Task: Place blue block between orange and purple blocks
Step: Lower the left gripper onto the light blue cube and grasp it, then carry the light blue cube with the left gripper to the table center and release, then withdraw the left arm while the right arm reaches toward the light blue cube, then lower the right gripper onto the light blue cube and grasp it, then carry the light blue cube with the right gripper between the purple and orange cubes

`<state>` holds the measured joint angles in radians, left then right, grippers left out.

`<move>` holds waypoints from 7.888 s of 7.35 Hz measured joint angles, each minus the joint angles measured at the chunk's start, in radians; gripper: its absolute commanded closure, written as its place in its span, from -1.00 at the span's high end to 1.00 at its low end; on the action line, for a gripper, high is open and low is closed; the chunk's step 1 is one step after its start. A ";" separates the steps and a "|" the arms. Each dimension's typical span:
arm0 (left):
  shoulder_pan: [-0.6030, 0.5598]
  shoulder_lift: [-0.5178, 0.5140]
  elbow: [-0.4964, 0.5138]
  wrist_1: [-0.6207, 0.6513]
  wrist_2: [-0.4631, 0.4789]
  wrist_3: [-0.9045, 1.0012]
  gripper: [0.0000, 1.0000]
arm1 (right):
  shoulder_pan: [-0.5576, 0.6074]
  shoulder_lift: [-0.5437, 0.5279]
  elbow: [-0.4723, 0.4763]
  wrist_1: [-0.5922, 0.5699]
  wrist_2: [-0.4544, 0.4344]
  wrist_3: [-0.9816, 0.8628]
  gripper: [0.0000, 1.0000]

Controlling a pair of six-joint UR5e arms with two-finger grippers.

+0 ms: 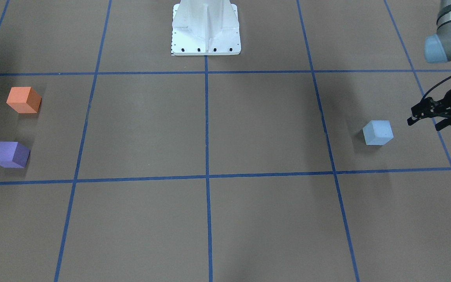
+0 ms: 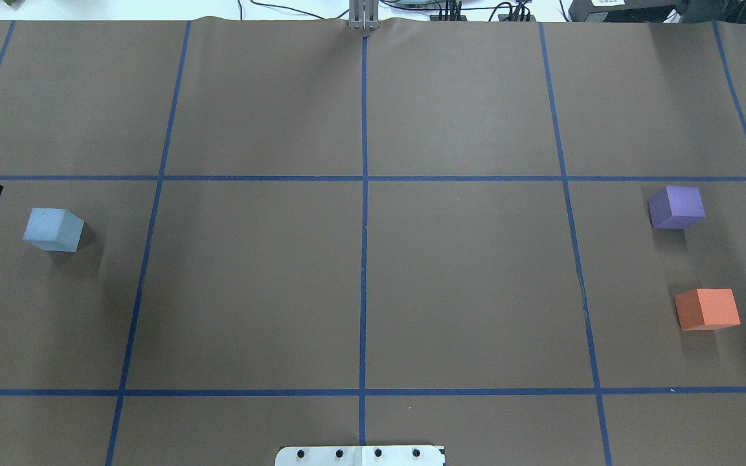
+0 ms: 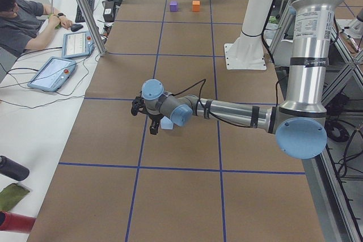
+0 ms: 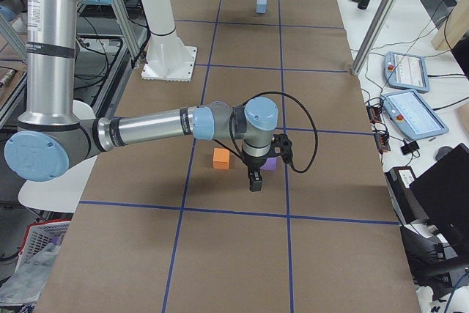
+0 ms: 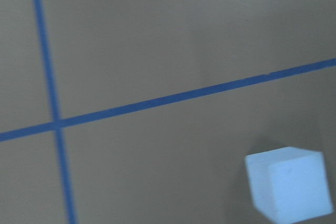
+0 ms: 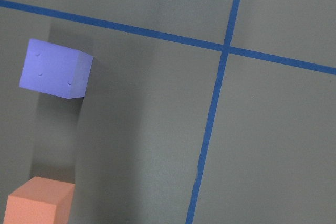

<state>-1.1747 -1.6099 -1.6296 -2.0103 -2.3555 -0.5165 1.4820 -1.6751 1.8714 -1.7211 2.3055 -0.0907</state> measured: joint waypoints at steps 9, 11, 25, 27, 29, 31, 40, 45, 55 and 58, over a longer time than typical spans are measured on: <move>0.312 -0.012 0.003 -0.050 0.310 -0.296 -1.00 | 0.000 0.000 -0.001 0.000 0.000 -0.001 1.00; 0.317 -0.021 -0.028 -0.045 0.311 -0.293 -1.00 | 0.000 0.000 -0.001 0.000 0.000 -0.001 1.00; 0.769 -0.844 0.179 0.383 0.551 -0.827 0.99 | -0.001 0.000 -0.001 -0.001 0.001 0.000 1.00; 0.769 -0.846 0.184 0.384 0.556 -0.824 0.99 | -0.002 -0.001 -0.001 -0.001 0.001 0.000 1.00; 0.735 -0.846 0.143 0.397 0.536 -0.813 0.99 | -0.009 0.003 0.002 0.037 0.002 0.002 1.00; 0.635 -0.820 0.023 0.512 0.425 -0.719 0.99 | -0.058 0.039 0.016 0.077 0.011 0.088 1.00; -0.241 -0.104 -0.194 0.725 0.111 0.723 1.00 | -0.775 0.606 0.044 0.075 -0.224 1.129 1.00; -0.484 -0.034 -0.010 0.698 0.096 1.022 1.00 | -0.998 0.885 -0.226 0.077 -0.462 1.277 1.00; -0.486 0.010 -0.002 0.660 0.094 1.013 1.00 | -1.076 0.864 -0.315 0.209 -0.605 1.270 -1.00; -0.486 0.060 -0.005 0.614 0.002 0.934 1.00 | -0.963 0.779 -0.121 0.079 -0.501 1.225 -1.00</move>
<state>-1.6610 -1.5504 -1.6344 -1.3962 -2.3531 0.4176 0.5187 -0.8956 1.7507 -1.6416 1.8049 1.1339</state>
